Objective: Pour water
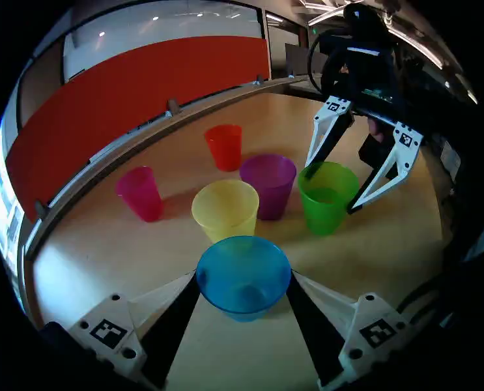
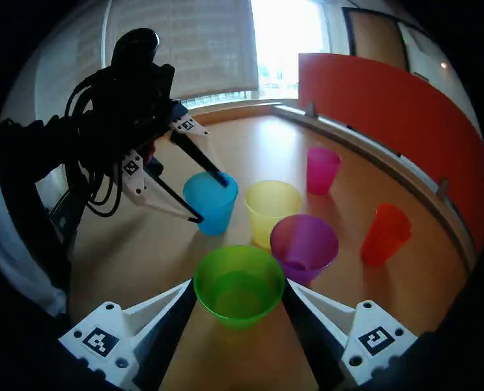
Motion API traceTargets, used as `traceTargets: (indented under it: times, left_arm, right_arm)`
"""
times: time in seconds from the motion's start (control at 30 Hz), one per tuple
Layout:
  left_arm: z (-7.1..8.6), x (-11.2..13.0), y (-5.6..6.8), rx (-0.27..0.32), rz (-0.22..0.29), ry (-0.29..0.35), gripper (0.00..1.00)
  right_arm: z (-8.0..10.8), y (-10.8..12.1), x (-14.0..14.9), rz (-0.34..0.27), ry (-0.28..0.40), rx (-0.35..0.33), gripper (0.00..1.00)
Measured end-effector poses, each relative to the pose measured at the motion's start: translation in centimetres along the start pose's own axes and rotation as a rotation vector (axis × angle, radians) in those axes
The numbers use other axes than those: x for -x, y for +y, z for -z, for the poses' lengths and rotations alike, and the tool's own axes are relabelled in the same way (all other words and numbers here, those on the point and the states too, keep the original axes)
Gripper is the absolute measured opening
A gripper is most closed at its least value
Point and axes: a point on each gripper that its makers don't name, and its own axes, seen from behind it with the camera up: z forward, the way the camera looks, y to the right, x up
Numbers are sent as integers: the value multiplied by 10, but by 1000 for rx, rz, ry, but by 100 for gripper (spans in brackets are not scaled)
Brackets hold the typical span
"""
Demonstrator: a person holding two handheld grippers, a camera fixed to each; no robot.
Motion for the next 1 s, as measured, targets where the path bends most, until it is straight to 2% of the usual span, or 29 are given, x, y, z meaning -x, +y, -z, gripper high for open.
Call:
traceTargets:
  times: [0.4, 1.0]
  left_arm:
    - [-4, 2, 1, 0, 23, 12, 89]
    - [-1, 16, 1, -9, 41, 11, 88]
  right_arm:
    - [-2, 2, 7, -4, -6, 6, 93]
    - [1, 1, 13, -8, -9, 17, 93]
